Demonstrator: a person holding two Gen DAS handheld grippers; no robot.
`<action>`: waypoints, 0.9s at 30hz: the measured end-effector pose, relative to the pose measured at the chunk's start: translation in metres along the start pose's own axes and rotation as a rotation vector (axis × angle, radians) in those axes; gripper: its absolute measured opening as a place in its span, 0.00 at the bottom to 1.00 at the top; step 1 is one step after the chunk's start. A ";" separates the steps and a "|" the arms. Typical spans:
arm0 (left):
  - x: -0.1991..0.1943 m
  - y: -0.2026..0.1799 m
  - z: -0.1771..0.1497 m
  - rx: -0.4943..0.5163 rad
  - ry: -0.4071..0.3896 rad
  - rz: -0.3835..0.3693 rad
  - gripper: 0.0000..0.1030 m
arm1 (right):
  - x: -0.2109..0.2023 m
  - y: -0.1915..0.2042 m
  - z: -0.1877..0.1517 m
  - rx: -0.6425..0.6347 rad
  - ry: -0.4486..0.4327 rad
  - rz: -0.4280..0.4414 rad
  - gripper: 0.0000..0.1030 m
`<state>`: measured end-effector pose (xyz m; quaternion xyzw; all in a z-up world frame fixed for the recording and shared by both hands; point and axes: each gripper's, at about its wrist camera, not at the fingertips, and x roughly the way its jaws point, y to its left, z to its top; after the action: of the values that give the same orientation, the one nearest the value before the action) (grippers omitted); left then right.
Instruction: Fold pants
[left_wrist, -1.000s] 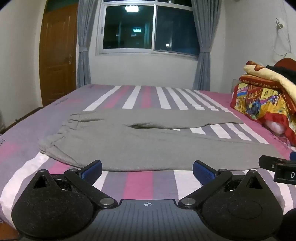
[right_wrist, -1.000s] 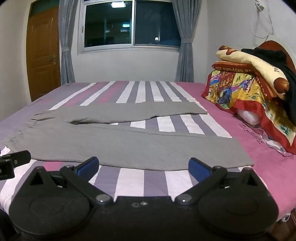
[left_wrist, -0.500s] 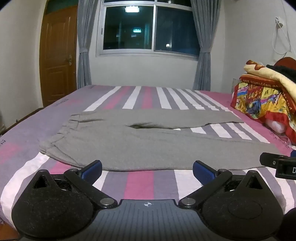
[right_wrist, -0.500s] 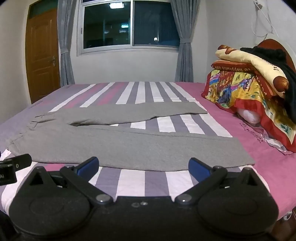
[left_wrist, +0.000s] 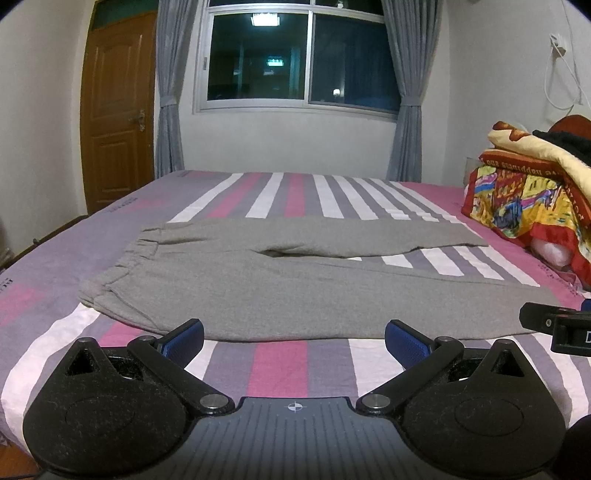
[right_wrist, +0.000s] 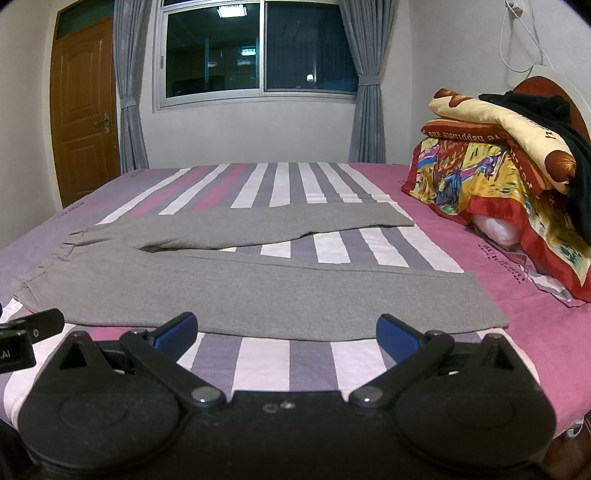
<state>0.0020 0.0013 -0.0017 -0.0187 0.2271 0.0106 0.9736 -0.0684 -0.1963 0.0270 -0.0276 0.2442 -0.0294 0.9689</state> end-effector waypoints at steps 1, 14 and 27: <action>0.000 0.000 0.000 0.000 0.000 0.000 1.00 | 0.000 0.000 0.000 0.000 0.000 0.000 1.00; 0.000 0.001 0.001 -0.002 -0.003 0.000 1.00 | -0.003 -0.002 0.004 0.001 -0.007 0.002 1.00; -0.002 0.003 0.003 -0.002 -0.005 -0.002 1.00 | -0.006 0.000 0.007 -0.001 -0.011 0.002 1.00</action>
<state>0.0013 0.0042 0.0018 -0.0198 0.2244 0.0101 0.9742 -0.0709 -0.1960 0.0359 -0.0280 0.2387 -0.0279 0.9703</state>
